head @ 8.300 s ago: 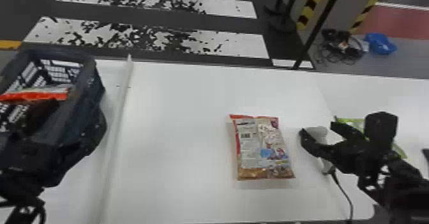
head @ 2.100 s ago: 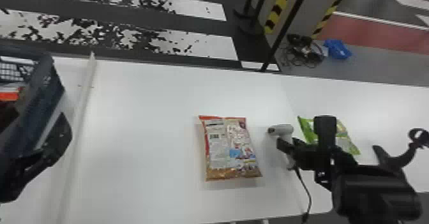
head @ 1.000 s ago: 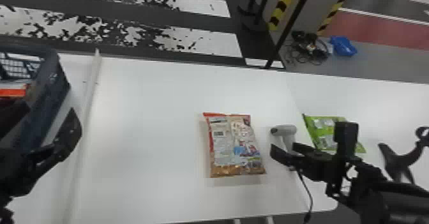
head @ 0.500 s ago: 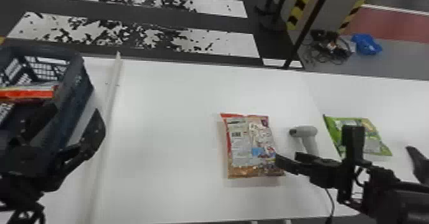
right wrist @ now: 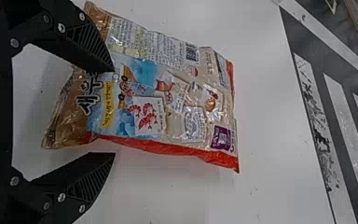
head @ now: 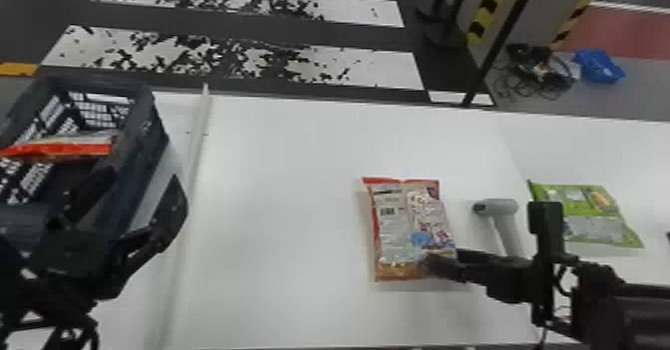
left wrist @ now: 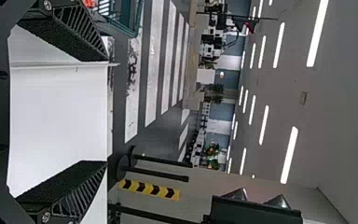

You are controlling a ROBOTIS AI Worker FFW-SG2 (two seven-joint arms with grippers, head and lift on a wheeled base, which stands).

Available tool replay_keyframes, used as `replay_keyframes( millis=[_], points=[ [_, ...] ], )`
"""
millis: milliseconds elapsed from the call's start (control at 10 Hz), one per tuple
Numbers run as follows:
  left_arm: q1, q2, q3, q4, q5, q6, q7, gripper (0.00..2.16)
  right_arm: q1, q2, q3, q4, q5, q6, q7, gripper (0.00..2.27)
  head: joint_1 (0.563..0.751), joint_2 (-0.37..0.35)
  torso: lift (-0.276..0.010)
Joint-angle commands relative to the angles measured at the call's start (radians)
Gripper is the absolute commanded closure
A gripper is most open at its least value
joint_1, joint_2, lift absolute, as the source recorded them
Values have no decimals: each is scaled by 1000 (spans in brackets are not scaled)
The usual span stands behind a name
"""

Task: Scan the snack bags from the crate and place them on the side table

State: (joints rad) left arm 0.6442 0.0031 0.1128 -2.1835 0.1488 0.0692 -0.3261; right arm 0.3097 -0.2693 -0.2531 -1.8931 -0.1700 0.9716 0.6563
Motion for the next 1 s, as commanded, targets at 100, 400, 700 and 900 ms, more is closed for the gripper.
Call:
replay_keyframes(
  millis=[100, 400, 700, 900],
  points=[
    [9, -6, 5, 1, 2, -12, -2, 87, -6, -4, 20, 12, 23, -3, 3, 1926, 695, -117, -94],
    [12, -6, 5, 1, 5, -21, -4, 87, 2, -2, -46, 8, -39, -9, 74, 2202, 695, -108, -94],
    [12, -6, 2, -1, 5, -21, -4, 87, 3, 5, -216, 8, -256, -21, 157, 2223, 695, -121, -94],
    [14, -6, -1, -4, 5, -21, -4, 87, -9, 7, -344, 2, -367, -21, 161, 2219, 695, -159, -94]
  ],
)
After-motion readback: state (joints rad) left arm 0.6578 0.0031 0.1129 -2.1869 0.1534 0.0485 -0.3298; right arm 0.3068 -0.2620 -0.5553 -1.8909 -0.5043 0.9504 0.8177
